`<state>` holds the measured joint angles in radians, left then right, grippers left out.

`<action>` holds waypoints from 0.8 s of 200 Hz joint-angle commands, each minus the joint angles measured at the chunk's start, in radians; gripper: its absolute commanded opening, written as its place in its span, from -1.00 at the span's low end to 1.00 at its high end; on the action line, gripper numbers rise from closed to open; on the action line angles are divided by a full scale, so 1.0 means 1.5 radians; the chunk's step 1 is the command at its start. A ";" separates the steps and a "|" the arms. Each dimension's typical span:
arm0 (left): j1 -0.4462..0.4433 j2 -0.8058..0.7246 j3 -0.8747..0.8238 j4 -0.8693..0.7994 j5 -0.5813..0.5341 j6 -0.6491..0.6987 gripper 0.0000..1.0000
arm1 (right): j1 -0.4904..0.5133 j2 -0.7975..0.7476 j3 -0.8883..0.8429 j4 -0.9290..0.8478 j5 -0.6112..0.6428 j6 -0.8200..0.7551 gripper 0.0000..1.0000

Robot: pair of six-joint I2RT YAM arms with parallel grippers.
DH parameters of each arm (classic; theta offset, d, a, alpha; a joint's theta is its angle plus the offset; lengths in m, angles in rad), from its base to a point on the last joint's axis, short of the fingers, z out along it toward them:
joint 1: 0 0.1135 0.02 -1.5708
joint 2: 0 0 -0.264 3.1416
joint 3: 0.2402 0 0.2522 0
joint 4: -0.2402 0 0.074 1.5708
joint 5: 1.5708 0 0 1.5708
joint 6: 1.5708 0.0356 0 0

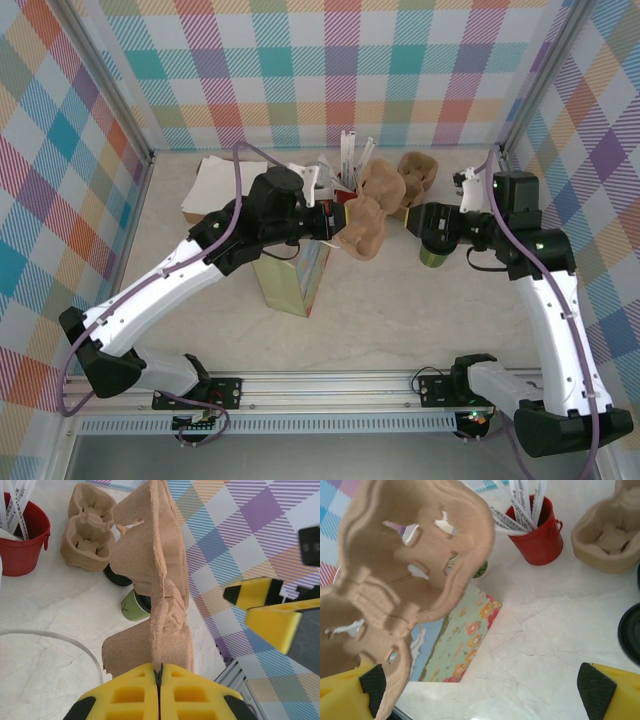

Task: Pack the takeout coffee

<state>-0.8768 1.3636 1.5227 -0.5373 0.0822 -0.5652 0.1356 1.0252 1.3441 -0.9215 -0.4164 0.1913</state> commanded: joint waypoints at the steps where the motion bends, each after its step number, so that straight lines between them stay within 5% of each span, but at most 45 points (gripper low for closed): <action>1: -0.008 -0.020 0.022 -0.024 0.017 0.030 -1.00 | 0.003 -0.001 0.063 -0.085 -0.011 -0.118 0.99; 111: -0.008 -0.028 0.023 -0.030 0.019 0.038 -1.00 | 0.072 0.081 0.276 -0.183 0.072 -0.186 0.99; 160: -0.008 -0.025 0.024 -0.028 0.020 0.035 -1.00 | 0.168 0.141 0.319 -0.191 0.123 -0.222 1.00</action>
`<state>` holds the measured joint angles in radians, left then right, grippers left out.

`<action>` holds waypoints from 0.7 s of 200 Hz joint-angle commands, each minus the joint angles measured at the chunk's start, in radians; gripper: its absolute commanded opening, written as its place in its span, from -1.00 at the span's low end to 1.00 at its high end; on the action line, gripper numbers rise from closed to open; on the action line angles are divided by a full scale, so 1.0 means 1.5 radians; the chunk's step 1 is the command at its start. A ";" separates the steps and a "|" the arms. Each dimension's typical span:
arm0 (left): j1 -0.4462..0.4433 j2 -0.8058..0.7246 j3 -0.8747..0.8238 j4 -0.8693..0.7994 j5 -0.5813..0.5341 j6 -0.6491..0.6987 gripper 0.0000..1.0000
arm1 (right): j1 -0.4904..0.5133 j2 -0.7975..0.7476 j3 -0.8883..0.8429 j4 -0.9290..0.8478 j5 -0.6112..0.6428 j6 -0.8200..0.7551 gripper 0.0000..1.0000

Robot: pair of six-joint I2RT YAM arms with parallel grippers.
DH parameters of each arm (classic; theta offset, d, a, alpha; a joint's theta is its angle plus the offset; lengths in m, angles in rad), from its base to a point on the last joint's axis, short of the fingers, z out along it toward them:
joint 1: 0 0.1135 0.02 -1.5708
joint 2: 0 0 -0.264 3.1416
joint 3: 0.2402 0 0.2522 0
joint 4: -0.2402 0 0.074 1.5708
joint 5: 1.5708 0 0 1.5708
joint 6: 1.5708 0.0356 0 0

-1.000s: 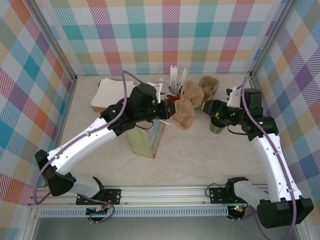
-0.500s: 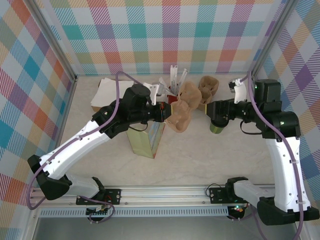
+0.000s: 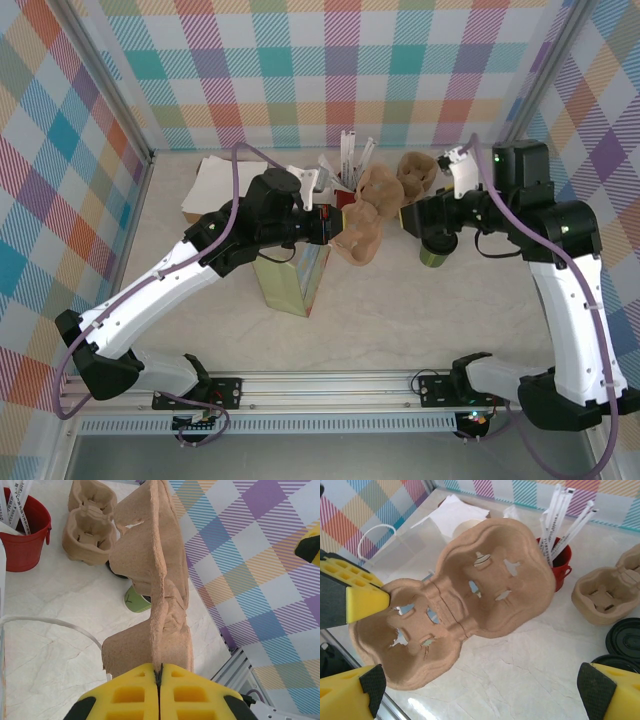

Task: Pack the takeout coffee

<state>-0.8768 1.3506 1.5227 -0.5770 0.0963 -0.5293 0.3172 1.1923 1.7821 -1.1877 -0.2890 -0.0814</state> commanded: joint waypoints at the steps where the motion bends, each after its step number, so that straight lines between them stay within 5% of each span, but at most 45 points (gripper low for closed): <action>1: -0.008 -0.016 0.024 -0.002 0.010 0.011 -1.00 | 0.050 0.031 0.028 -0.014 0.040 -0.040 0.99; 62: -0.008 -0.017 0.025 -0.007 0.006 0.011 -1.00 | 0.160 0.125 0.071 -0.022 0.089 -0.098 0.96; 140: -0.008 -0.009 0.029 -0.004 0.009 0.007 -1.00 | 0.176 0.198 0.083 -0.030 0.076 -0.141 0.64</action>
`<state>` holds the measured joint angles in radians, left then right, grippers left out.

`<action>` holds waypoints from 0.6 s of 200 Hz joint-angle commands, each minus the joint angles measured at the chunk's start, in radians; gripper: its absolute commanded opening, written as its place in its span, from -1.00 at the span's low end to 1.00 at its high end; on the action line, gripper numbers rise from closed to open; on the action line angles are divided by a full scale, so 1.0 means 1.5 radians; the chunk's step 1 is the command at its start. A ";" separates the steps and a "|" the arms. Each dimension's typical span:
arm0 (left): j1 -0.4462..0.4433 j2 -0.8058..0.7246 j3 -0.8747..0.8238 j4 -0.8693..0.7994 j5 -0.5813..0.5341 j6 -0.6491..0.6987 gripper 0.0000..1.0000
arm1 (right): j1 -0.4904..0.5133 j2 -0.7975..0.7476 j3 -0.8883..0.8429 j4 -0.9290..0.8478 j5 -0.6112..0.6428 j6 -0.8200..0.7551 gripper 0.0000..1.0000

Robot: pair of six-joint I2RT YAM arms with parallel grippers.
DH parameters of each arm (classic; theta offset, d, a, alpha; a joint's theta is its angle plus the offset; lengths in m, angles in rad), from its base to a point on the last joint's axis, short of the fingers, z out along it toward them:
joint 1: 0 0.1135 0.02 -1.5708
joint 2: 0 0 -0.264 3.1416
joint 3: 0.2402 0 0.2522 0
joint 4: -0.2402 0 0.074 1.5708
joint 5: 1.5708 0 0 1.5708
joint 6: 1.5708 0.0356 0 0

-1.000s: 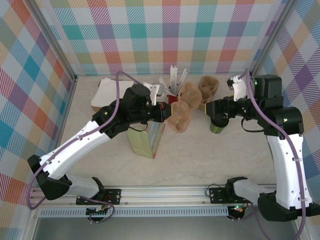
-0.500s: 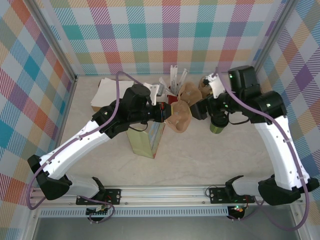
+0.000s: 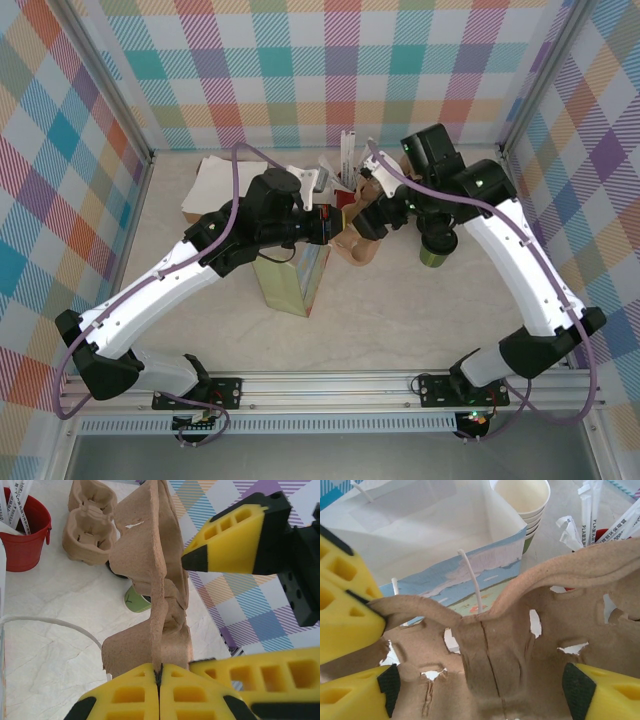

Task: Pack the takeout coffee

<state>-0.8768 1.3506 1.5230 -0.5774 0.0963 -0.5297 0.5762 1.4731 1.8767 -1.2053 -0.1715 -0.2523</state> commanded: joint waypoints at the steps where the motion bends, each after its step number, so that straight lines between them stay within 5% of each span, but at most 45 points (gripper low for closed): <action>1: -0.008 -0.008 0.029 -0.004 0.010 0.007 -1.00 | 0.003 0.011 0.020 -0.018 -0.002 -0.027 0.63; 120: -0.008 -0.001 0.039 -0.006 0.014 0.005 -1.00 | 0.005 0.020 0.002 -0.014 -0.024 -0.033 0.03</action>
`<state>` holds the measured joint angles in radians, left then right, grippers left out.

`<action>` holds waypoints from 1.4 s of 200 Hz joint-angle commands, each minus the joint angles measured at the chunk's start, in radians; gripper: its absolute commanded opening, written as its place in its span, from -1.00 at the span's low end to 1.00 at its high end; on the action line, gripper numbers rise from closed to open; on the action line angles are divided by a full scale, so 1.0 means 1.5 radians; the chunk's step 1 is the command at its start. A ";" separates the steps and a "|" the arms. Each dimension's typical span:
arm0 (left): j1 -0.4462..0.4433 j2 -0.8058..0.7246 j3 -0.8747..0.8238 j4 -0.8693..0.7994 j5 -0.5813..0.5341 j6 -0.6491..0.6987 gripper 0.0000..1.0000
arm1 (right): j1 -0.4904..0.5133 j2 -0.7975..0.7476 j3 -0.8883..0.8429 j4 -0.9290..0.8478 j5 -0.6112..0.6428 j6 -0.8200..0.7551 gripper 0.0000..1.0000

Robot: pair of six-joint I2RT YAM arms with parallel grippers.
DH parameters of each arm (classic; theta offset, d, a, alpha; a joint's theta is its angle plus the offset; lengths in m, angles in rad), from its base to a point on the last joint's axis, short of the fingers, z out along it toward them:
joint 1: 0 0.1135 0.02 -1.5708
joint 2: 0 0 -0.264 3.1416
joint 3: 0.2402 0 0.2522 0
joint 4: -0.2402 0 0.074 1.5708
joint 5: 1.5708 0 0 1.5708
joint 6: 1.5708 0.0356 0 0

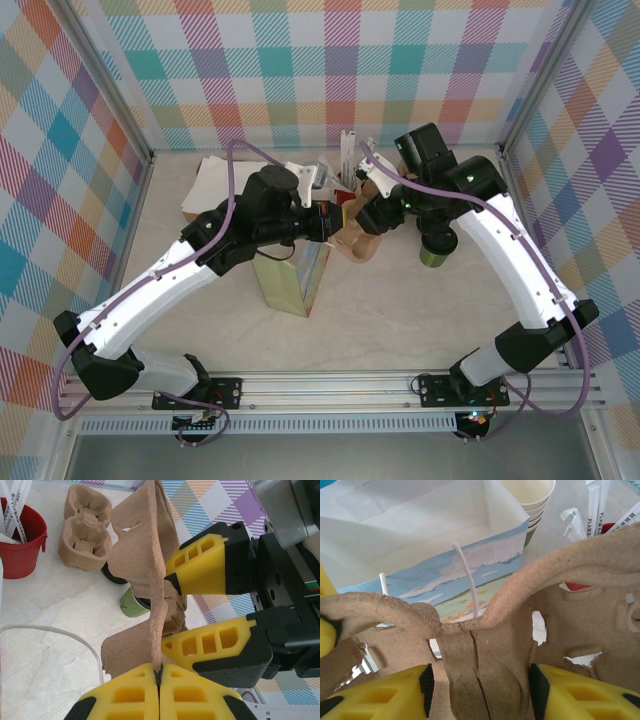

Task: Pack the takeout coffee

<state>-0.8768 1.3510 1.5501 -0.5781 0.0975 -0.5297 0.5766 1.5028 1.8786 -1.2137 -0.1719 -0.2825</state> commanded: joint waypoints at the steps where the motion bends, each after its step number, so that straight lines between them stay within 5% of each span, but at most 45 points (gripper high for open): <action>1: -0.008 -0.001 0.020 -0.005 0.013 0.004 -1.00 | 0.004 0.000 0.000 -0.008 -0.023 -0.012 0.02; 83: -0.008 -0.002 0.021 -0.015 0.006 0.007 -0.98 | 0.004 -0.002 -0.002 -0.015 -0.022 -0.014 -0.21; 123: -0.008 -0.010 0.021 -0.021 -0.006 0.009 -0.73 | 0.004 -0.002 -0.003 -0.015 -0.020 -0.015 -0.24; 177: -0.008 -0.039 0.016 -0.046 -0.059 0.019 -0.03 | 0.005 0.007 0.007 -0.018 -0.017 -0.015 -0.25; 280: 0.007 -0.185 -0.050 -0.221 -0.270 0.009 0.49 | 0.012 0.044 0.058 -0.020 -0.020 -0.022 -0.25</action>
<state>-0.8768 1.1137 1.4902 -0.7589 -0.1921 -0.5026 0.5865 1.5673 1.9327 -1.2362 -0.1761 -0.2989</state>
